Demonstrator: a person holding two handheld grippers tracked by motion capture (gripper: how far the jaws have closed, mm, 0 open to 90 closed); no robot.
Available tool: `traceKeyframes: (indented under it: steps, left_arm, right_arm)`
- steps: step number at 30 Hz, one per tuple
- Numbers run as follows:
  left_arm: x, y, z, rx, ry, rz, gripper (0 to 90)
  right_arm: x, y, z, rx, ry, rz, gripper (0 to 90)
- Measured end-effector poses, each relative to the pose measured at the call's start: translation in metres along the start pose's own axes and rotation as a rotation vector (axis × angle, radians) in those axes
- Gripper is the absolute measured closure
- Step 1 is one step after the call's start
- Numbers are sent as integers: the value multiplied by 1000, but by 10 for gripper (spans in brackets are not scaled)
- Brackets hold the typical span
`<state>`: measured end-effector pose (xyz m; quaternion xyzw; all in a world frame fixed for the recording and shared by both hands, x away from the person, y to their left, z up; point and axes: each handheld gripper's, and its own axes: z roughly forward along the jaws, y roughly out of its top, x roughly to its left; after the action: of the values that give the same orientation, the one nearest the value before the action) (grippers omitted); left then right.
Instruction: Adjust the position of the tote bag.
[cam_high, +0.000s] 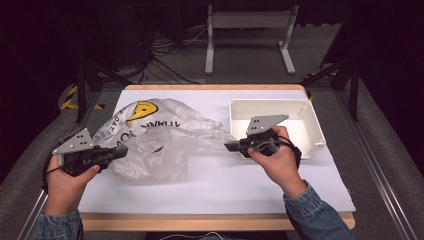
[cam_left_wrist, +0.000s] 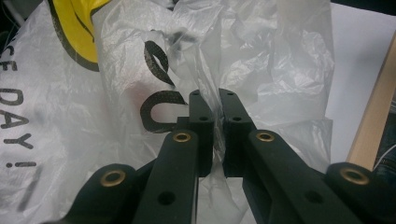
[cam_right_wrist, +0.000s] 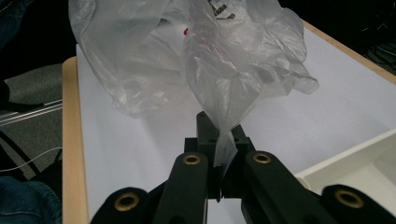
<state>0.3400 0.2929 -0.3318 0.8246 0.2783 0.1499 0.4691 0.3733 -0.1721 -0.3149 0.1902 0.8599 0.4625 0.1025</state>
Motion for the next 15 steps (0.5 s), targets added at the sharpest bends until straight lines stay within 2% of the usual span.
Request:
traceKeyframes:
  steps: [4, 6, 8, 15]
  left_arm:
    - [1, -1, 1, 9, -7, 8, 845]
    - [1, -1, 3, 20, -10, 10, 846]
    - [1, -1, 3, 23, -13, 14, 849]
    - [1, 0, 1, 30, -35, 30, 863]
  right_arm:
    - [4, -8, -6, 7, -1, 1, 892]
    - [4, -15, -9, -1, 10, 23, 892]
    - [5, -16, -10, 24, 24, 19, 892]
    - [13, -18, -20, 56, 29, 2, 892]
